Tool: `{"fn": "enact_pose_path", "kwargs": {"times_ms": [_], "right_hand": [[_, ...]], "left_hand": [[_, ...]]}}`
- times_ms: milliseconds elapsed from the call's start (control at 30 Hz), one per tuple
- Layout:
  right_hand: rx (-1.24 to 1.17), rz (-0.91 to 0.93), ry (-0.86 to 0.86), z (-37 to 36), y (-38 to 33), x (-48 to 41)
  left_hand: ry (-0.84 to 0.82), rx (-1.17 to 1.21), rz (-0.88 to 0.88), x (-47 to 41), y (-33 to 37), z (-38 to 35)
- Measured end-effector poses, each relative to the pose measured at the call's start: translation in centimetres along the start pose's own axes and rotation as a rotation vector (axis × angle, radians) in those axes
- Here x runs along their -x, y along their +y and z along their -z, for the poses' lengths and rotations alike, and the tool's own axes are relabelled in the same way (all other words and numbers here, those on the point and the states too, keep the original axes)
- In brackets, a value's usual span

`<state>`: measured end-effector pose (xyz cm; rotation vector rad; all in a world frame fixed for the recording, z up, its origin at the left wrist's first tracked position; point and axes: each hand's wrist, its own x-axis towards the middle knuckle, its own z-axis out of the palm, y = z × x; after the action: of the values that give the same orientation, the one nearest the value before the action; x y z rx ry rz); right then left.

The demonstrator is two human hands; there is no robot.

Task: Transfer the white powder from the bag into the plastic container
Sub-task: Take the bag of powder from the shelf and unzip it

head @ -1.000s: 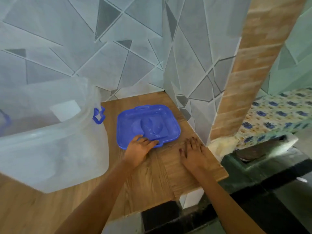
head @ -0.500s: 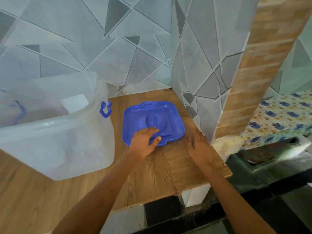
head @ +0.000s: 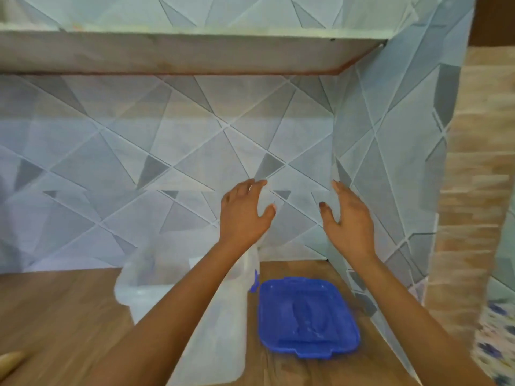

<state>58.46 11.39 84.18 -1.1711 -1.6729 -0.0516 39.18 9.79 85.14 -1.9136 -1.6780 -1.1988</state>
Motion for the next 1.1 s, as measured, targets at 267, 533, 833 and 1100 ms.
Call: {"fn": "enact_pose_path", "kwargs": {"times_ms": [267, 533, 833, 1100], "right_hand": [[-0.199, 0.155, -0.104, -8.0, -20.4, 1.8], [-0.452, 0.330, -0.169, -16.2, -41.5, 3.4], [-0.589, 0.512, -0.116, -23.1, -58.3, 0.0], [-0.554, 0.574, -0.015, -31.6, -67.6, -6.3]], "left_hand": [[0.152, -0.260, 0.127, 4.0, -13.2, 18.7], [0.308, -0.522, 0.270, 7.5, -25.0, 38.2], [0.477, -0.747, 0.289, 5.1, -35.7, 52.0], [0.498, -0.786, 0.232, -3.5, -45.6, 57.3]]}}
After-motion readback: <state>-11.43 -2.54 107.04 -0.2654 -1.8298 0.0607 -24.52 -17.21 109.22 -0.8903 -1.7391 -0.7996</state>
